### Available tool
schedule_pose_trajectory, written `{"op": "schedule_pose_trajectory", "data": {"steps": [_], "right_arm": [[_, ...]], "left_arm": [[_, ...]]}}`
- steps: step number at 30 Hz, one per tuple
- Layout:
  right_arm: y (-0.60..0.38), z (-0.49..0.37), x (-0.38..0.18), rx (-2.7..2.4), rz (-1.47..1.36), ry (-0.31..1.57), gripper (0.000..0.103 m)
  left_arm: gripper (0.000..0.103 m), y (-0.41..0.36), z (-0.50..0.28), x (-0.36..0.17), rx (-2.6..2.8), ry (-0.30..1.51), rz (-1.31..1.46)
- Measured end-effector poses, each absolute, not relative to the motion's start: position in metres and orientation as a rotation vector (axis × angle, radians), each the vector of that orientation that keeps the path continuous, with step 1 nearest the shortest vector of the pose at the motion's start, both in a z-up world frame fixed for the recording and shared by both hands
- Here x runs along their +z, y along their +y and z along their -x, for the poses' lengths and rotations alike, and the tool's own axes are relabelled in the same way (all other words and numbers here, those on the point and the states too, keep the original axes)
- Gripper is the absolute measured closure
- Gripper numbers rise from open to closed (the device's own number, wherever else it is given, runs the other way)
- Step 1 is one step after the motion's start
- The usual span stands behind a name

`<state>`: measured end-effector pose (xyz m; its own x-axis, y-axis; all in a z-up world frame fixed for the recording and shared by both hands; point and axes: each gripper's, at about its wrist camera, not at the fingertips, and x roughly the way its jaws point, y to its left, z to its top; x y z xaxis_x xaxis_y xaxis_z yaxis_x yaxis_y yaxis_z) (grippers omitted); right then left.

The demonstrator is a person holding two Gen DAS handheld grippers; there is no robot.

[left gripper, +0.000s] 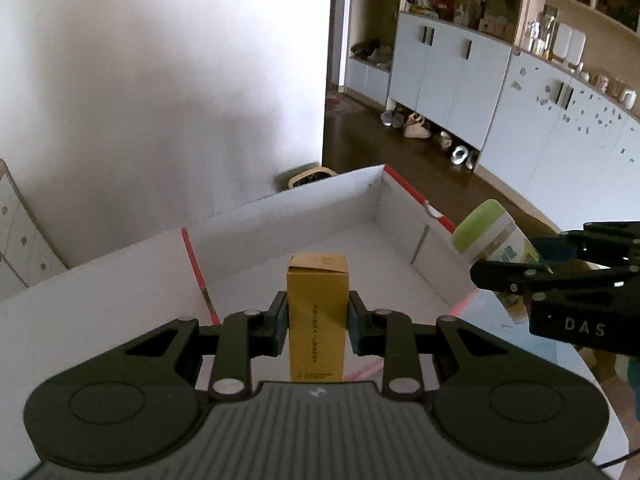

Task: Organize rigid objects
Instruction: 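Carry the yellow box and green-lidded jar into the red box with both tools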

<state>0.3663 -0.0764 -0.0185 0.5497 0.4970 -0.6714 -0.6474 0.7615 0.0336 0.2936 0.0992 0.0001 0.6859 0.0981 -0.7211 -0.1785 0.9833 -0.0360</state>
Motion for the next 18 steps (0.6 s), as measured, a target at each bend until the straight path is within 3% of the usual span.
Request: {"op": "schedule_pose_trajectory", "data": {"steps": [18], "right_arm": [[-0.010, -0.421, -0.084, 0.662, 0.326, 0.794, 0.060]], "left_arm": [[0.074, 0.138, -0.398, -0.070, 0.158, 0.965, 0.028]]}}
